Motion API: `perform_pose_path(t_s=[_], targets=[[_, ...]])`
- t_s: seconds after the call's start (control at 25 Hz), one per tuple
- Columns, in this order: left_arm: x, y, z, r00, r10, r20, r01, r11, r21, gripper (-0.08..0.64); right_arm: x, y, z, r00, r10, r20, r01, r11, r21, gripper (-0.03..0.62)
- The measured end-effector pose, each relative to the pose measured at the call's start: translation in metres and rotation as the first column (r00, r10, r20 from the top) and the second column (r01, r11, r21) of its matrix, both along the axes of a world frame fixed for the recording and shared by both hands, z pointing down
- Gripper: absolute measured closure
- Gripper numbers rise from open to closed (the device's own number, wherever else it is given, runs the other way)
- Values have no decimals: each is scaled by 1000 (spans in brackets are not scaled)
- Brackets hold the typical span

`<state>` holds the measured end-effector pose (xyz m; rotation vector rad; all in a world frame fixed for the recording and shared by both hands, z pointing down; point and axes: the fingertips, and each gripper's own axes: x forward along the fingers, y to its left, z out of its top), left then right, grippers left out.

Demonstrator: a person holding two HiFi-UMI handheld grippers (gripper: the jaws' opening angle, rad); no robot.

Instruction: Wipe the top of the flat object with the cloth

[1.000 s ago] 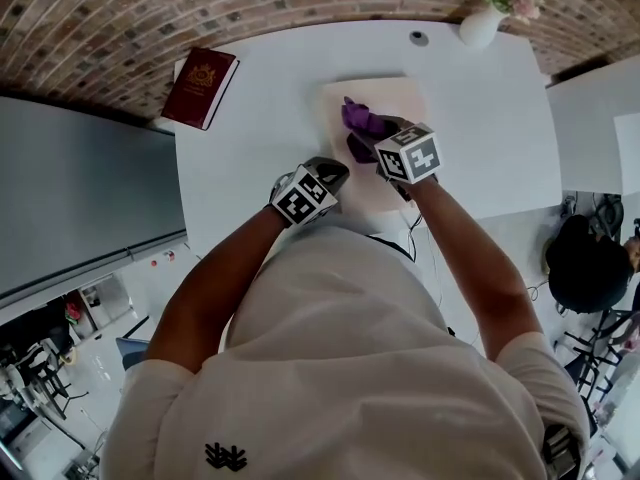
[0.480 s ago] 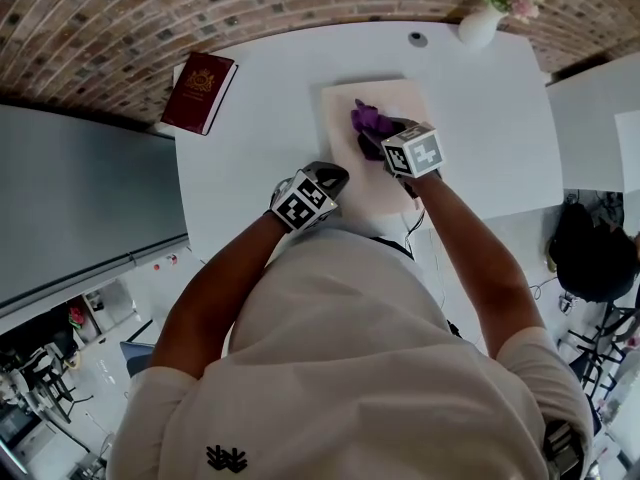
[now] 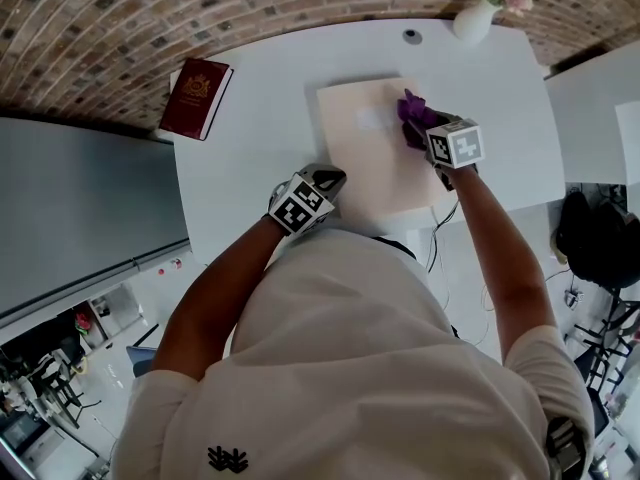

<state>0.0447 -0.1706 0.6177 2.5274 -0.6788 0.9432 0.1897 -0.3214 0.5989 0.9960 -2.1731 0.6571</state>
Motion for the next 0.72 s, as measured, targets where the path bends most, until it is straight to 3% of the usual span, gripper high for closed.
perform_pose_path(t_s=[0.16, 0.32, 0.72], targets=[[1, 1, -1, 1000, -3, 6, 3, 1000, -6, 535, 26, -9, 2, 999, 45, -27, -45, 999, -6, 465], [1, 2, 0, 1000, -5, 4, 5, 1000, -9, 535, 26, -12, -7, 998, 55, -24, -54, 998, 9, 466], [1, 0, -3, 1000, -15, -6, 15, 1000, -11, 535, -83, -6, -41, 987, -107, 124, 103, 994, 33, 465]])
